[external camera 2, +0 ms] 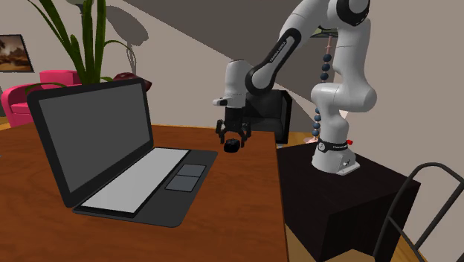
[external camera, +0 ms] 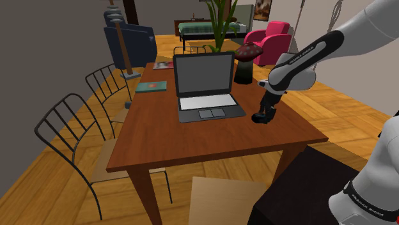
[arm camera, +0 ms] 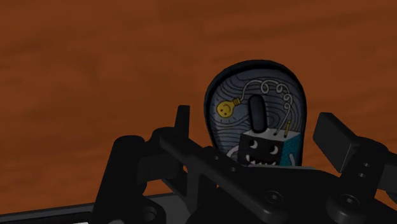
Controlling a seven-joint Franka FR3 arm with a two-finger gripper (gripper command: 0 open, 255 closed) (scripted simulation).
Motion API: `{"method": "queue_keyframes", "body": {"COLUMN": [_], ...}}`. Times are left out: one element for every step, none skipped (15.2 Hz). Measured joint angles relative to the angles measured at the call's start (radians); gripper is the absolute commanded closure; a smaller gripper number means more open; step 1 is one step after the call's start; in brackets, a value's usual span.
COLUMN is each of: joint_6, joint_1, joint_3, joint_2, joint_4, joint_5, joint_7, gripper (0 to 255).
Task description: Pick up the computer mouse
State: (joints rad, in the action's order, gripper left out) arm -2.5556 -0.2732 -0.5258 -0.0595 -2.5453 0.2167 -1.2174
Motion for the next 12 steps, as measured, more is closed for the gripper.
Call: {"method": "queue_keyframes", "body": {"joint_6": [-0.002,-0.003,-0.003,-0.003,-0.004,-0.004,-0.004,-0.004,-0.004,-0.004,0.002,0.01], "joint_1": [0.0,0.0,0.0,-0.001,-0.001,-0.001,-0.001,-0.001,-0.001,-0.001,0.001,0.001], "joint_3": [0.0,0.0,0.0,0.0,0.0,0.0,0.0,0.0,0.0,0.0,0.0,0.001], "joint_2": [0.001,0.001,0.002,0.002,0.002,0.002,0.002,0.002,0.002,0.002,-0.004,-0.008], "joint_4": [-0.001,-0.001,-0.002,-0.002,-0.002,-0.002,-0.002,-0.002,-0.002,-0.001,0.0,0.004], "joint_5": [0.001,0.002,0.003,0.003,0.003,0.003,0.003,0.003,0.003,0.003,-0.004,-0.01], "joint_7": [-0.001,-0.002,-0.002,-0.002,-0.002,-0.002,-0.002,-0.002,-0.002,-0.003,0.003,0.009], "gripper": [255,255,255,255,255,255,255,255,255,255,255,255]}}
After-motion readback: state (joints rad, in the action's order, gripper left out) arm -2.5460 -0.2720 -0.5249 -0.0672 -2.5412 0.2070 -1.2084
